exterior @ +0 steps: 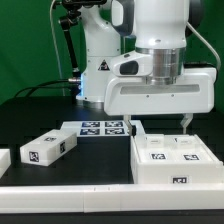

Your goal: Assemble cabinet

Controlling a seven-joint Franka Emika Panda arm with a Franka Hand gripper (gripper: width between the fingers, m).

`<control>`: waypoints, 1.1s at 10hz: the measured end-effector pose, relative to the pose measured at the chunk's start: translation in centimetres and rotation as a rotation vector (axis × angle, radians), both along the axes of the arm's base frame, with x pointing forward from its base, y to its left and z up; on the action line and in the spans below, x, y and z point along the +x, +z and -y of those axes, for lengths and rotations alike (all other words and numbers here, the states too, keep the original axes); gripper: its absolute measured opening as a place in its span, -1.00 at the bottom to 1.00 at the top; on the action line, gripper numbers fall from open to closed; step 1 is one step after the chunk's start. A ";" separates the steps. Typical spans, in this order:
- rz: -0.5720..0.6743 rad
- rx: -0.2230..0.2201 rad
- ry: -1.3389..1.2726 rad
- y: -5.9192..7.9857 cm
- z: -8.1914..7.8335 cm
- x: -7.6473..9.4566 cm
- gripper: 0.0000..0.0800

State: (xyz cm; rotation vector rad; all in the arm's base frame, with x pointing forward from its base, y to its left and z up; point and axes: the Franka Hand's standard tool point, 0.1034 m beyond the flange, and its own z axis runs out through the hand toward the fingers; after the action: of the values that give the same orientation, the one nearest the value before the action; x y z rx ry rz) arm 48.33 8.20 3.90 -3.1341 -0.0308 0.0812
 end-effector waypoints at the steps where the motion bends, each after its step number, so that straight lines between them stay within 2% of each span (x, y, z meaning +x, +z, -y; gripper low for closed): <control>1: -0.001 0.001 0.011 0.0 -0.1 0.0 0.99; 5: -0.002 0.003 0.016 -0.2 -0.1 -0.2 0.99; 7: -0.020 0.007 0.001 -1.6 -0.1 -0.9 0.99; 11: -0.019 0.032 -0.027 -2.9 0.2 0.2 0.99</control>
Offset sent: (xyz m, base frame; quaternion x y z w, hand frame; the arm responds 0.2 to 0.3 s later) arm 0.0000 0.0000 0.0000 0.0000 0.0000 0.0000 1.0000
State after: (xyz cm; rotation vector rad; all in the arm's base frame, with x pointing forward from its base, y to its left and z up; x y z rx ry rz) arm 48.56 8.02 0.99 -3.1009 0.0099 0.1093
